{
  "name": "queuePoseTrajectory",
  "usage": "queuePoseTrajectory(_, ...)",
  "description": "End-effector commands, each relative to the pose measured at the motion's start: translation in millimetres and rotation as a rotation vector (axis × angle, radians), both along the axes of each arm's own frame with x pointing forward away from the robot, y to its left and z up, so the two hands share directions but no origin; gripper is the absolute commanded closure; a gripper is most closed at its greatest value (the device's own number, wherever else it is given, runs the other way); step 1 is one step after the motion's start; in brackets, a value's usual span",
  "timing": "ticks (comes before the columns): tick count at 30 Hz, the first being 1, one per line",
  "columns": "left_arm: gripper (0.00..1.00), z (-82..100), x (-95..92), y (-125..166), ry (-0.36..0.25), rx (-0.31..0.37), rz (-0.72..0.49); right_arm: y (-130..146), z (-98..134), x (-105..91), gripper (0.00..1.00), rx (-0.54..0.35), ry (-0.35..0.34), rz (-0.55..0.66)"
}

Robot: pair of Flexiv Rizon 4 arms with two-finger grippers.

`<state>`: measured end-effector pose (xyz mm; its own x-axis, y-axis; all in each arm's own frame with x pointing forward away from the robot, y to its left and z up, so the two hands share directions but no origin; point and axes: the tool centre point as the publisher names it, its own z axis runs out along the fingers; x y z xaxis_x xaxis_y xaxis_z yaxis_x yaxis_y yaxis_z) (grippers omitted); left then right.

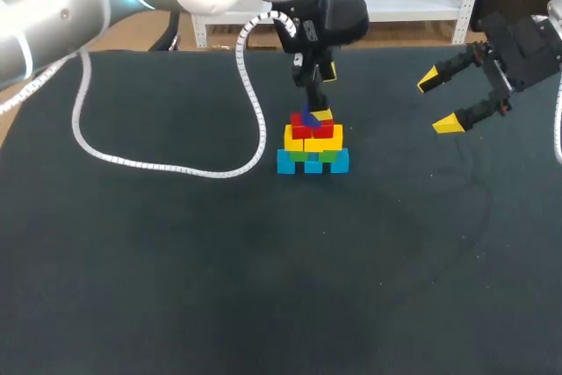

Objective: Place the blue cubes, place green cubes on the blue cubes, place the yellow cubes on the green cubes, then place the red cubes on the yellow cubes, and place purple cube on the red cubes.

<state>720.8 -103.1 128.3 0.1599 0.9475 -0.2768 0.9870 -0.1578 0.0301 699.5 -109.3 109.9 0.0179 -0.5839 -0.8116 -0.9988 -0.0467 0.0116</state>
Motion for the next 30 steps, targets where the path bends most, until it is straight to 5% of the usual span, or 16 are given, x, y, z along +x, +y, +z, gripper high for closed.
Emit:
queuePoseTrajectory(1, 0.0, 18.3, -7.1, 2, -0.059, -0.04, -0.083, 0, 0, 0.6, 0.0, 0.002, 0.0, 0.001)
queuePoseTrajectory(7, 0.0, 58.4, -23.2, 29, -0.177, -0.143, -0.185, 0, 0, 0.6, 0.0, 0.002, 0.0, 0.001)
queuePoseTrajectory(12, 0.0, 68.2, -29.4, 70, -0.23, -0.2, -0.187, 0, 0, 0.6, 0.0, 0.002, 0.0, 0.001)
queuePoseTrajectory(18, 0.0, 57.2, -34.8, 117, -0.247, -0.229, -0.172, 0, 0, 0.6, 0.0, 0.002, 0.0, 0.001)
queuePoseTrajectory(30, 0.0, 31.4, -39.1, 176, -0.203, -0.136, -0.007, 0, 0, 0.6, 0.0, 0.002, 0.0, 0.001)
